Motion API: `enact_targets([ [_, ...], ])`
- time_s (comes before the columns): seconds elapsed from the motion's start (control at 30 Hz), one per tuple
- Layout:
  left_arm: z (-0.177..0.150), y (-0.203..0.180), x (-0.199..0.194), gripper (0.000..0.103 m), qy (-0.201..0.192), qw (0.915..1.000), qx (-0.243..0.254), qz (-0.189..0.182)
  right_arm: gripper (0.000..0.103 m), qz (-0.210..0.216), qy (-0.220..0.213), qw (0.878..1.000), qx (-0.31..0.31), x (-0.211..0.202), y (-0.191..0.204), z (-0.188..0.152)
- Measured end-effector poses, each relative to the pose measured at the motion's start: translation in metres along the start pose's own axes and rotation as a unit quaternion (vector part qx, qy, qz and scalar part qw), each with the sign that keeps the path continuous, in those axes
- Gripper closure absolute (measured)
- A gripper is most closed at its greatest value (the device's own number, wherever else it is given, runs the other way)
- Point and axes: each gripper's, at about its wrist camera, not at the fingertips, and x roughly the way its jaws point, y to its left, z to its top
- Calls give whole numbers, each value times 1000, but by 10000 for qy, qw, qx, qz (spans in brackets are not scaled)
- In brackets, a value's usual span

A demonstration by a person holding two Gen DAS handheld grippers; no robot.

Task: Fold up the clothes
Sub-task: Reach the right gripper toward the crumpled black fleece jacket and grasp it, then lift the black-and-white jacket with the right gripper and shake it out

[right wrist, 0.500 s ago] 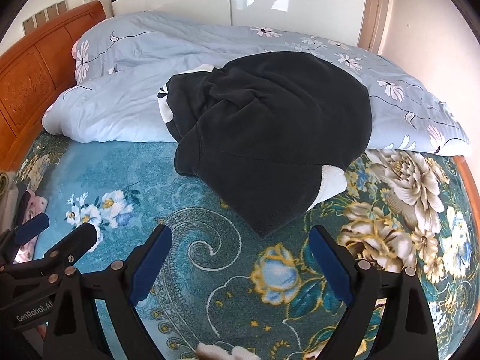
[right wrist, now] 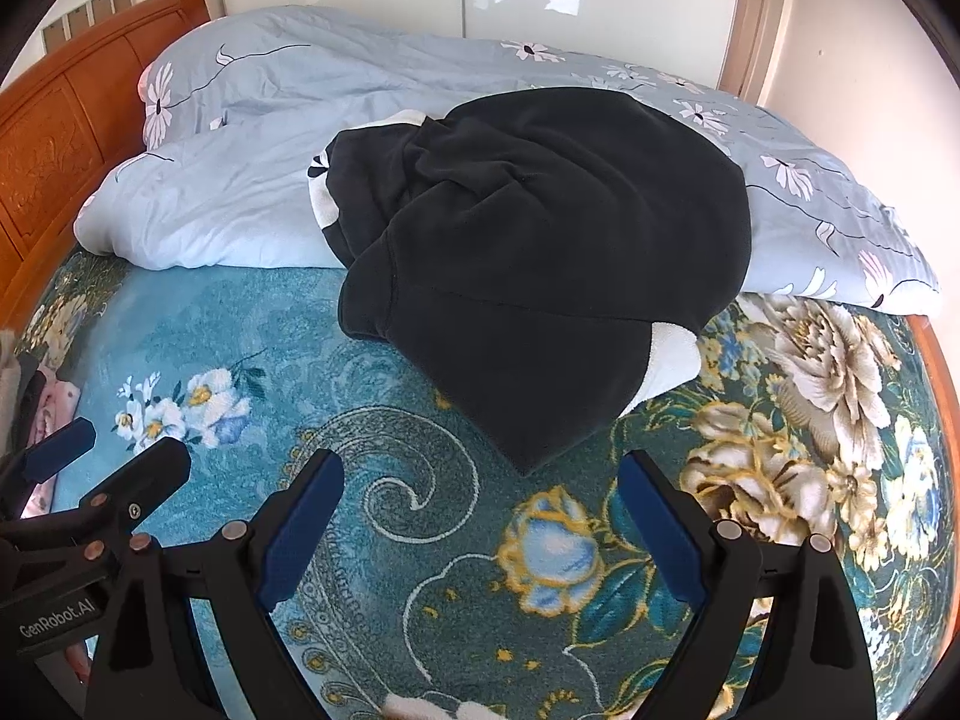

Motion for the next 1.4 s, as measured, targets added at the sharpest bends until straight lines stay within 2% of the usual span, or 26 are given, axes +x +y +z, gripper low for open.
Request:
enact_targets([
  [0.17,-6,15,1,0,167,9997,-129,-98,10,73,15,9999,-123,10,1,2],
  [0.23,-15,32,-11,0,52,9999,-145,-14,10,60,21,9998,-212,16,1,5],
  [0.37,-34,68,-35,0,-179,9996,-177,153,10,-394,582,9973,-202,67,-10,7],
  [0.4,-38,77,-41,0,-237,9994,-184,195,10,-589,826,9942,-360,78,-10,5],
  [0.43,-43,85,-47,0,-294,9991,-192,236,10,-689,871,9919,-610,87,0,3],
  [0.57,-63,115,-74,0,-440,9983,-294,236,10,-1093,934,9763,-1616,119,40,-5],
  [0.63,-73,122,-88,0,-475,9982,-217,310,13,-1438,928,9628,-2093,137,60,-8],
  [0.77,-90,133,-108,0,-680,9970,-72,371,14,-1976,678,9502,-2313,151,67,-5],
  [0.8,-93,136,-111,0,-751,9966,-80,339,15,-2266,664,9433,-2334,155,64,0],
  [0.87,-94,142,-119,0,-797,9960,-99,397,41,-2716,709,9304,-2356,163,56,8],
  [0.9,-94,145,-120,0,-797,9960,-140,366,45,-2715,816,9312,-2291,168,49,11],
  [0.97,-92,149,-125,0,-838,9959,-174,285,76,-2703,948,9332,-2172,170,44,29],
  [1.03,-91,153,-130,0,-905,9955,-184,207,84,-3025,716,9248,-2194,156,40,45],
  [1.2,-88,155,-130,0,-951,9950,-280,111,90,-2907,5,9498,-1157,85,-9,92],
  [1.23,-87,155,-128,0,-910,9952,-350,54,90,-2894,-283,9506,-1089,61,-21,101],
  [1.4,-82,144,-119,1,-654,9958,-577,-266,93,-2955,-1479,9361,-1208,-35,-48,122],
])
